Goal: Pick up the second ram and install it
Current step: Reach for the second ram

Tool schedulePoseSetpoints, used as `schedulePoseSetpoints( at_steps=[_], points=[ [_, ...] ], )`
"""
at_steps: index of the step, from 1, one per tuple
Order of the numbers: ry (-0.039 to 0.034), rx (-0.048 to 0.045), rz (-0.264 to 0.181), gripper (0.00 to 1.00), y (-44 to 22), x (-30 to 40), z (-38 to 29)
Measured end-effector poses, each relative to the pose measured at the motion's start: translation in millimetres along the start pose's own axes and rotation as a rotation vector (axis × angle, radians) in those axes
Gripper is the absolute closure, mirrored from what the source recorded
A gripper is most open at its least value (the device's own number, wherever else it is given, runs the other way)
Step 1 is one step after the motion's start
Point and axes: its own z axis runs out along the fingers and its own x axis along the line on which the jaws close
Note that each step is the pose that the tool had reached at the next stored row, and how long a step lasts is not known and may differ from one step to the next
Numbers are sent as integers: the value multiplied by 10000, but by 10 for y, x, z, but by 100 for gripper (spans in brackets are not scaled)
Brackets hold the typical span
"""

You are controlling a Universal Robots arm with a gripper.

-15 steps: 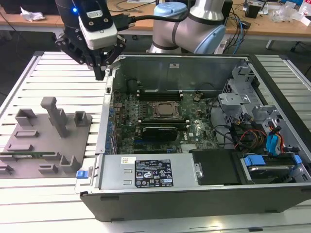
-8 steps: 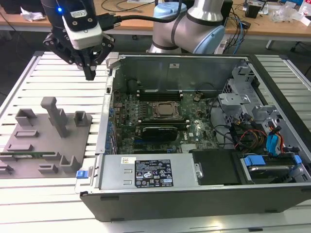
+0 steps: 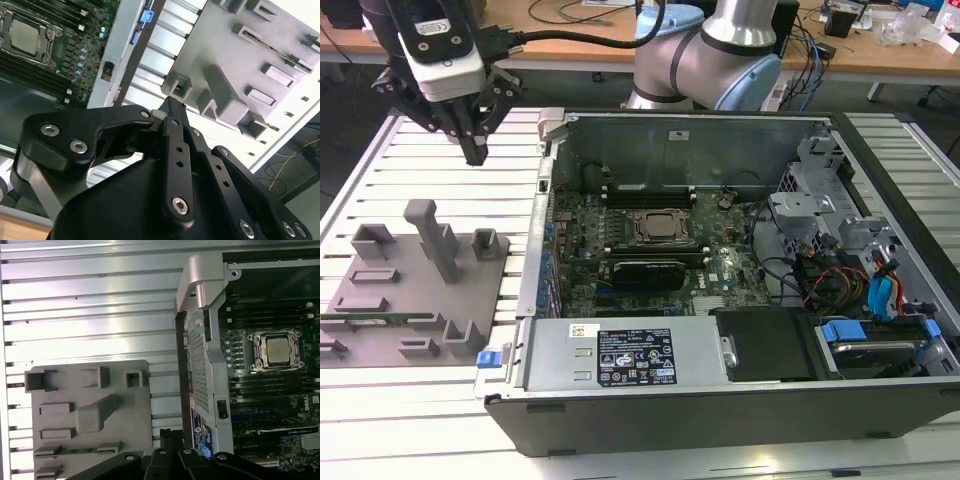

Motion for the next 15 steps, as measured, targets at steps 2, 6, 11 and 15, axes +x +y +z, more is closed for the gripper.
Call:
schedulePoseSetpoints(
  at_steps=[2,6,11,15],
  points=[
    [-1,0,0,89,-6,84,-2],
    [0,0,0,89,-17,230,-6],
    [0,0,-1,89,-27,358,-8],
    [0,1,1,89,-35,471,-11]
  ],
)
